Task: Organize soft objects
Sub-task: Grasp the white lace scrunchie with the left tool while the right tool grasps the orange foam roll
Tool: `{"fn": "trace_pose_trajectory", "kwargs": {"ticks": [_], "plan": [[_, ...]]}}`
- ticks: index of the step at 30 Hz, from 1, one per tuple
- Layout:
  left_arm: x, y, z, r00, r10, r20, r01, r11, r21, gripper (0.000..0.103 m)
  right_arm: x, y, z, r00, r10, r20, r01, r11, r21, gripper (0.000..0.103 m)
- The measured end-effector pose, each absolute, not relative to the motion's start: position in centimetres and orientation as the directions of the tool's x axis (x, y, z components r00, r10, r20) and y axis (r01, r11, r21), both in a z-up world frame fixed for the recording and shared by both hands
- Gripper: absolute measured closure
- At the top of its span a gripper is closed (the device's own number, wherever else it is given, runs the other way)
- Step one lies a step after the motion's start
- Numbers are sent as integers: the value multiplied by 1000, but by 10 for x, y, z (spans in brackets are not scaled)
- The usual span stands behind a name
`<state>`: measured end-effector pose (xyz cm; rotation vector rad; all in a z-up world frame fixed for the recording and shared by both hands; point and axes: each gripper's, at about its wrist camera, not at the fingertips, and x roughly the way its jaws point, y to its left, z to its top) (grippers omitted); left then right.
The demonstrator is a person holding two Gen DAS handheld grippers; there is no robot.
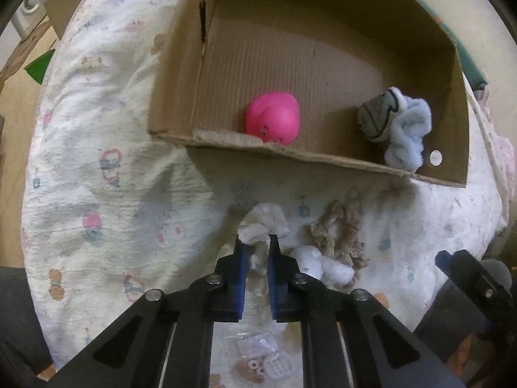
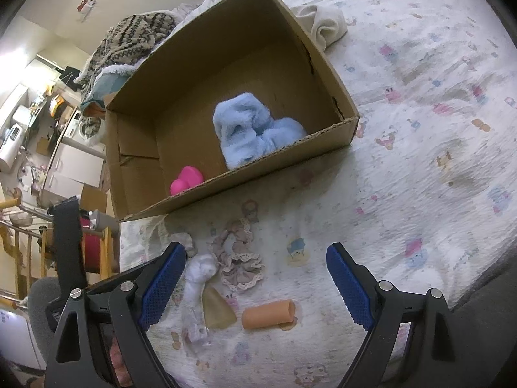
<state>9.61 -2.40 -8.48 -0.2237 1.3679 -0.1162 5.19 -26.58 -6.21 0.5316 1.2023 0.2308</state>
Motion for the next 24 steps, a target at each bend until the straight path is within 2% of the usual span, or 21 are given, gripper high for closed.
{"fn": "trace_pose_trajectory", "kwargs": {"ticks": [5,9,13,14,15,17,22,24], "plan": [[84,-11,-60,250,-198,-948,-64,973,-220,93,51,-262,-70,300,479,-825,112,841,529,9],[71,5,-45,268,-214,-939,-67,968,-240,93,47,-260,-77,245,499,-831,129,833,538,23],[59,18,-36,294,-201,-934,-70,970,-231,93,45,-251,-84,176,479,-860,135,853,503,23],[56,24,-35,296,-195,-935,-72,972,-226,93,45,-249,-89,147,473,-869,142,859,491,27],[55,25,-35,300,-190,-935,-75,972,-221,93,44,-246,-94,123,468,-875,147,864,482,36],[55,27,-33,307,-186,-934,-79,972,-220,93,44,-239,-100,79,461,-884,139,873,467,46],[59,26,-39,300,-201,-933,-99,966,-240,93,46,-217,-115,5,395,-919,67,917,394,47],[60,24,-40,299,-203,-932,-97,966,-241,93,45,-210,-119,-2,352,-936,33,936,351,65]]}}
